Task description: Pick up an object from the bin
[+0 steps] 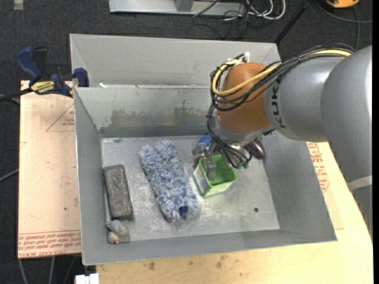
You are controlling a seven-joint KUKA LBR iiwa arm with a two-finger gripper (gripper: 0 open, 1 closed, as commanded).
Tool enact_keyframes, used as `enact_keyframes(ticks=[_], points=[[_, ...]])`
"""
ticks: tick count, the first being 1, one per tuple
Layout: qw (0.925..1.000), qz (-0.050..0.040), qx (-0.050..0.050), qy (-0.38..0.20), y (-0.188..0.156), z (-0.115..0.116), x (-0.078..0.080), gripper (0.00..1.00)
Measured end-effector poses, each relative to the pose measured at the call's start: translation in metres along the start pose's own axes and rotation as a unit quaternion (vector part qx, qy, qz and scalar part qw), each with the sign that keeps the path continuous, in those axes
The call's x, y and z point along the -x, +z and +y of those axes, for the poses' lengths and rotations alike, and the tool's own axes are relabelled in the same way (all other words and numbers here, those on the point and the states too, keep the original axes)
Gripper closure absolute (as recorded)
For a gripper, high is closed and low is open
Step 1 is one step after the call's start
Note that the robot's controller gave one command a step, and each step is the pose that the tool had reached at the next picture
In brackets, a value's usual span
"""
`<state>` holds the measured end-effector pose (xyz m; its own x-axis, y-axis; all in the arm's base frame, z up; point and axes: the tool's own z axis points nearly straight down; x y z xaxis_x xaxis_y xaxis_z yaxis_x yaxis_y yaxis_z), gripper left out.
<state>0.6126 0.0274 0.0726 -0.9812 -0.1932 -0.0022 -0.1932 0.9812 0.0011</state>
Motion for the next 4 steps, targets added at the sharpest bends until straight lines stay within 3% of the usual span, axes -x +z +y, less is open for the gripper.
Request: enact_keyframes(ticks=[1, 2, 3, 4], points=[[1.0000, -0.0025, -0.001, 0.007, -0.037, 0.009, -0.019, 1.00], [0.9999, -0.0002, 0.000, 0.015, -0.098, -0.012, -0.010, 1.00], [0.9999, -0.0002, 0.000, 0.015, -0.098, -0.012, -0.010, 1.00], [1.0000, 0.0018, 0.000, 0.009, -0.154, -0.010, 0.002, 1.00]])
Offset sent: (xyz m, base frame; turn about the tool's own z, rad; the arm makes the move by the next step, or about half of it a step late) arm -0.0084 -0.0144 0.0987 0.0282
